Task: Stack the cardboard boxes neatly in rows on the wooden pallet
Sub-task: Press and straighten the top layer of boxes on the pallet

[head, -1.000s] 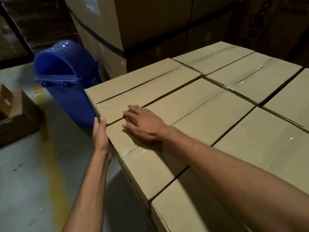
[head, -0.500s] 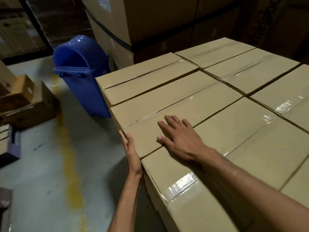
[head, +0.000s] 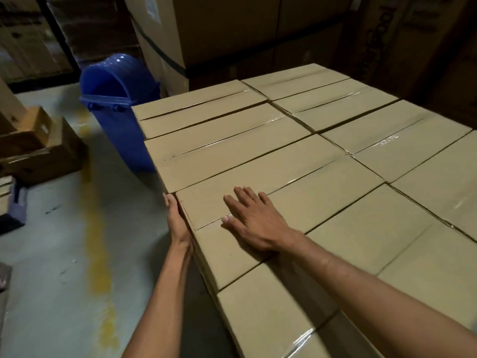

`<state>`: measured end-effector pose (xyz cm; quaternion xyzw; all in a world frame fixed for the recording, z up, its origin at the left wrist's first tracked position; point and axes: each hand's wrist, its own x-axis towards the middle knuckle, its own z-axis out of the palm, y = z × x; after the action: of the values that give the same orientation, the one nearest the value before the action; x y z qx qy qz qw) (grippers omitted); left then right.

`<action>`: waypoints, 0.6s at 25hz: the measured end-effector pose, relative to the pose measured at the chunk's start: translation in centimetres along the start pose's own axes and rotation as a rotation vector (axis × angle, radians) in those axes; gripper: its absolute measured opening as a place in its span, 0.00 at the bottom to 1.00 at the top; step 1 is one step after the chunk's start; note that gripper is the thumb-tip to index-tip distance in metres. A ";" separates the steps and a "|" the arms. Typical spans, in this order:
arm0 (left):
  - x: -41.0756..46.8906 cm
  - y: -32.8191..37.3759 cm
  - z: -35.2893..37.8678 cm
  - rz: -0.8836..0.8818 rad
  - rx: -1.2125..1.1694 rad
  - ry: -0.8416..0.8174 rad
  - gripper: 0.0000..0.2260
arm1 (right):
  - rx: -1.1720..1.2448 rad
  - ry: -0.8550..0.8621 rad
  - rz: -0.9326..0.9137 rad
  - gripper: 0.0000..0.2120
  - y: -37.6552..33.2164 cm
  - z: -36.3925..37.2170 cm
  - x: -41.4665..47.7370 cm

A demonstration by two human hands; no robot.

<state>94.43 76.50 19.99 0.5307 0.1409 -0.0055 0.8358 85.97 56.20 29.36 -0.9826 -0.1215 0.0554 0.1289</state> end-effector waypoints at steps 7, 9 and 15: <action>-2.1 1.0 0.2 0.043 0.153 0.030 0.32 | 0.022 0.037 0.043 0.34 0.1 1.1 0.0; -3.0 2.5 0.6 0.078 0.195 0.016 0.21 | 0.026 0.036 0.043 0.35 -0.6 1.0 0.9; -1.3 2.5 -1.0 0.066 0.369 -0.001 0.30 | 0.046 0.068 0.052 0.38 -0.5 0.4 6.0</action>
<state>93.40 78.28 22.16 0.6792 0.1196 -0.0038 0.7241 91.62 58.32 28.68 -0.9836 -0.0901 0.0279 0.1540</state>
